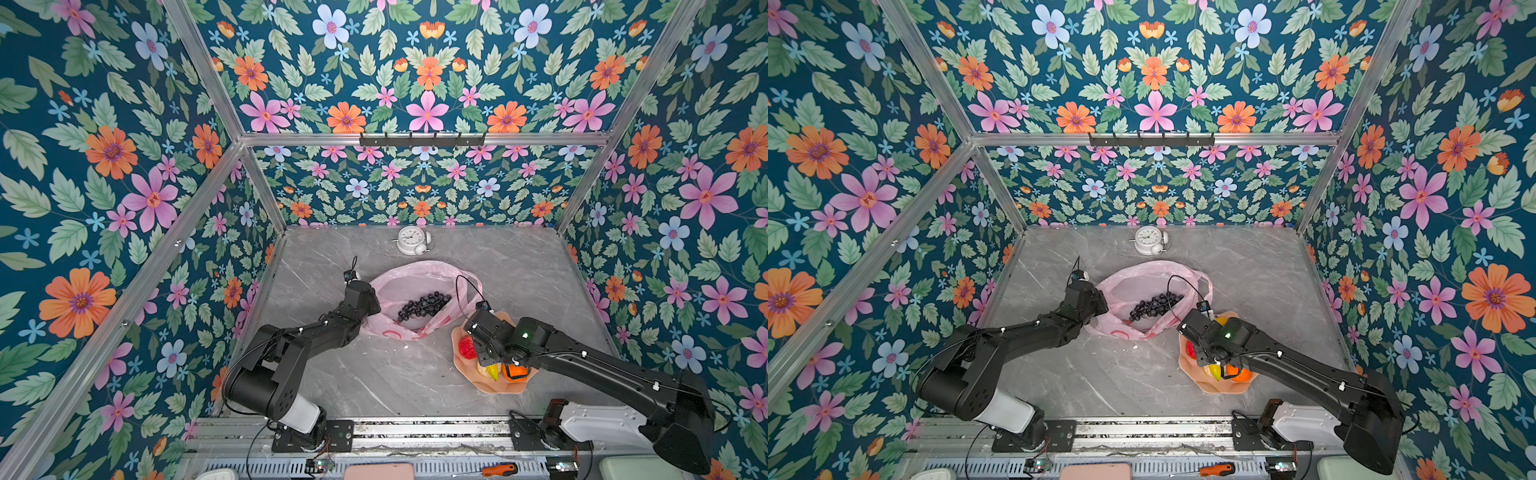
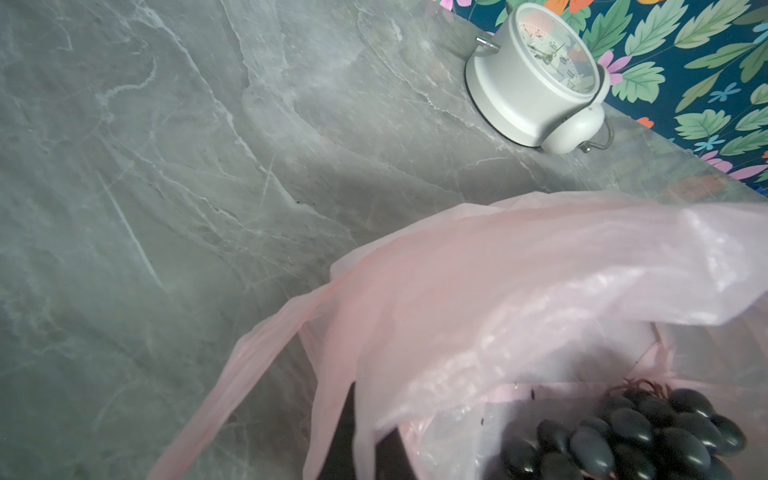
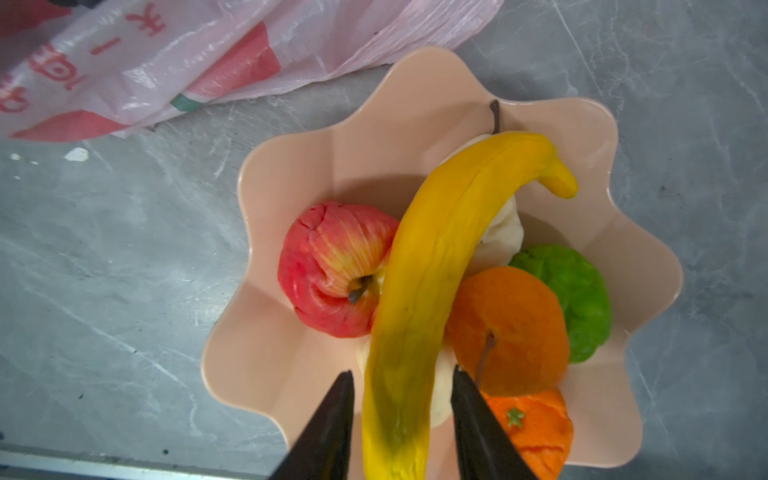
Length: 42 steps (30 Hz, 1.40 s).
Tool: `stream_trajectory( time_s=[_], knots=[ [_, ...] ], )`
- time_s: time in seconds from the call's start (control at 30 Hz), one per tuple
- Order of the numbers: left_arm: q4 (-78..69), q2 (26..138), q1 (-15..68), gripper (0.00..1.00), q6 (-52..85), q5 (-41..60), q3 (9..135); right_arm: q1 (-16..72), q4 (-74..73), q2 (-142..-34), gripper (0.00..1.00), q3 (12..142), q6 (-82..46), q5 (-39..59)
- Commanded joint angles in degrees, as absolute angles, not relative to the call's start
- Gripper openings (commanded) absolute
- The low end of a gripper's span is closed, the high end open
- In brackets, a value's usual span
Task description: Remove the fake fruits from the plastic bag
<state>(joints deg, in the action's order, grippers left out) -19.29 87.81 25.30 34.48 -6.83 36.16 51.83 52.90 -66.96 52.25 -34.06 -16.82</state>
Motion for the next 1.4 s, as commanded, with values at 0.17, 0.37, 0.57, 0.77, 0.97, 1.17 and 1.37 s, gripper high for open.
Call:
stream_trajectory(
  time_s=[0.17,0.37,0.57,0.77,0.97,1.17,1.37],
  knots=[
    [-19.7,88.0,25.4,0.08,33.7,-6.1,36.8,51.8,53.4,-65.0,0.42,56.6,-32.1,-14.8],
    [-18.9,87.1,26.7,0.07,32.3,-8.2,37.2,49.9,49.5,-73.9,0.41,65.8,-28.4,-14.9],
    [-14.4,86.4,32.2,0.07,29.3,-18.5,39.7,48.3,44.6,-87.4,0.44,77.7,-27.4,-12.2],
    [-7.9,87.3,34.7,0.07,30.6,-30.0,42.5,45.1,41.9,-101.9,0.48,85.2,-29.3,-7.6],
    [-8.6,86.6,34.7,0.07,31.3,-29.2,41.7,44.7,38.4,-105.9,0.58,85.9,-33.2,-6.9],
    [-9.0,89.0,35.0,0.07,31.2,-25.7,42.9,42.2,36.9,-105.6,0.65,82.3,-37.0,-8.4],
    [-9.4,88.8,35.1,0.07,30.9,-25.7,42.7,38.6,34.0,-105.2,0.7,79.5,-38.1,-3.8]
  ],
)
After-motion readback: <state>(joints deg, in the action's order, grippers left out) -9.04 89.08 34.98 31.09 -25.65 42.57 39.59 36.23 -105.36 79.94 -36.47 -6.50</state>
